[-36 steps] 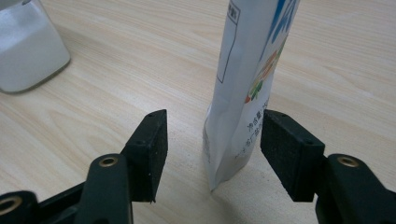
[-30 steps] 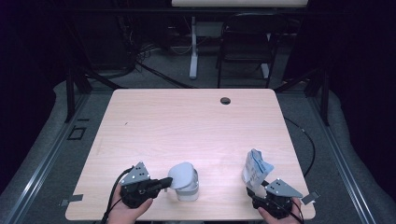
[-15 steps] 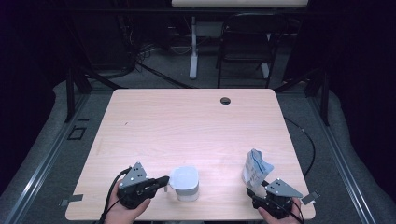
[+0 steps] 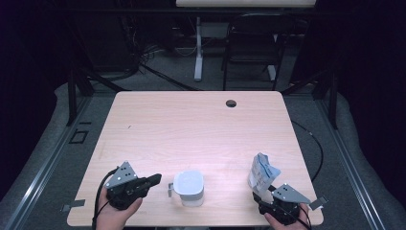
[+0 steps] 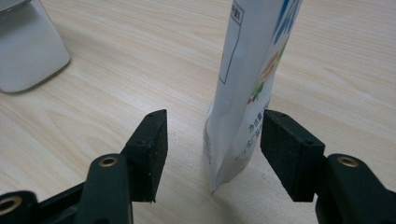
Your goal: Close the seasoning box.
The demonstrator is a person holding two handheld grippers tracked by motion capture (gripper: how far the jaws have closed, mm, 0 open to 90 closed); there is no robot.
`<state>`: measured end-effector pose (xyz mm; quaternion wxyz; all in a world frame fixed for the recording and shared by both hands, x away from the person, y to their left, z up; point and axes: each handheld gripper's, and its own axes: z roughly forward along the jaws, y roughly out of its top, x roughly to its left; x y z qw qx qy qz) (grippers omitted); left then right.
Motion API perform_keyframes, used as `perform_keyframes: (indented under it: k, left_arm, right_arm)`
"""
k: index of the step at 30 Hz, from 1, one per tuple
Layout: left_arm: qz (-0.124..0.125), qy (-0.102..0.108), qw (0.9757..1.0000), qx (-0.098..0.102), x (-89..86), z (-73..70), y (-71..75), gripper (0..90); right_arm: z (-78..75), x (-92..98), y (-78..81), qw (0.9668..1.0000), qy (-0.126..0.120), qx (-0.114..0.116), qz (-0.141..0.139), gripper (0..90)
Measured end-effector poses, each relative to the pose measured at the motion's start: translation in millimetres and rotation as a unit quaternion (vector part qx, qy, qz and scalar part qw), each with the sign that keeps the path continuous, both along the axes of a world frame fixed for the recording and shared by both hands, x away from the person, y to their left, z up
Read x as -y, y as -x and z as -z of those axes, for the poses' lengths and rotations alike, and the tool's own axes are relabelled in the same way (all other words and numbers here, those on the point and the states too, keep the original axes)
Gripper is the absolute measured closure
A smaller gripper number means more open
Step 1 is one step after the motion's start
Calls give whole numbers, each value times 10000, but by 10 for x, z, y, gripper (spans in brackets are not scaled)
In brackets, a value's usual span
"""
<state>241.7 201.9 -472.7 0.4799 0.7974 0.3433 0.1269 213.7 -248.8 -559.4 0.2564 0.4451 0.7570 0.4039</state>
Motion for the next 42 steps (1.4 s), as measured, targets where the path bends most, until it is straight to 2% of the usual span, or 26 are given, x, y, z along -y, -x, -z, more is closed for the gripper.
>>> perform_keyframes:
  k: [7,12,14,22,26,28,30,34,36,38,42]
  left_arm:
    - [-279,69,9995,-111,-205,39,-90,879]
    - [-537,94,9982,-233,-367,107,-159,874]
    - [-663,160,9972,-291,-431,150,-184,869]
    - [-1084,95,9929,-475,-649,336,-276,840]
    - [-1234,7,9908,-555,-719,441,-315,787]
    - [-1272,37,9899,-622,-753,488,-336,760]
    - [-1343,62,9887,-659,-776,537,-354,715]
    - [-1492,-19,9861,-737,-813,646,-393,601]
    - [-1549,-148,9847,-783,-826,708,-414,556]
    - [-1660,-254,9822,-837,-818,756,-433,516]
    - [-1646,-422,9816,-870,-780,810,-452,477]
  right_arm:
    - [3,-10,2,10000,3,-39,-18,415]
    - [3,-18,0,10000,61,-59,-22,415]
    - [1,-16,2,9999,88,-69,-22,415]
    - [11,-11,8,10000,68,-26,-28,416]
    - [18,-3,9,9999,87,-65,-17,415]
    - [16,-5,8,9999,104,-67,-19,415]
    - [21,-15,8,9999,91,-56,-24,415]
    - [31,-29,5,9999,118,-60,-49,415]
    - [37,-33,3,9999,148,-66,-51,415]
    - [43,-38,3,9998,167,-71,-72,415]
    - [50,-54,1,9998,186,-33,-67,414]
